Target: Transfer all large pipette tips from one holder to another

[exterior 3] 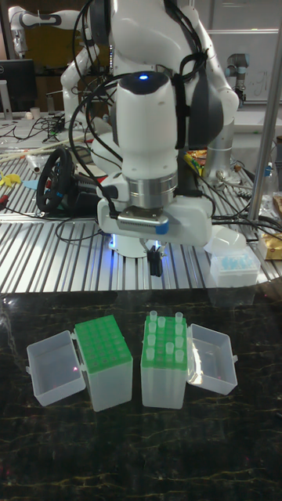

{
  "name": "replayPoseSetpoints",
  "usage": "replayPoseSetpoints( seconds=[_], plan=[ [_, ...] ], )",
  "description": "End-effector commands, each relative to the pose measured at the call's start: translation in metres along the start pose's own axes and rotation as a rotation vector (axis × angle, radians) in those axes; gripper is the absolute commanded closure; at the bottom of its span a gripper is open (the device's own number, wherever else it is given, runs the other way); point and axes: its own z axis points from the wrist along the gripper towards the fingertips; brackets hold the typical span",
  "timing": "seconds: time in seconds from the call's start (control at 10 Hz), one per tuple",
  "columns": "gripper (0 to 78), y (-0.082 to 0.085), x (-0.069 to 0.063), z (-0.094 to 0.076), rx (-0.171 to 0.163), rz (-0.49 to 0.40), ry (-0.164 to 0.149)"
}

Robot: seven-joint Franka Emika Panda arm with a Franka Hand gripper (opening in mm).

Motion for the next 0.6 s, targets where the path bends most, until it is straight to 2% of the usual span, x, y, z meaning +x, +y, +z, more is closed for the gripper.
replayPoseSetpoints(
  seconds=[0.1,0.2,0.6],
  plan=[
    [77.6,0.0005,-0.0005,-0.0014,-0.002,-0.003,-0.004],
    [77.6,0.0005,-0.0005,-0.0014,0.0,0.0,-0.018],
    [77.6,0.0005,-0.0005,-0.0014,-0.012,-0.004,-0.009]
  ],
)
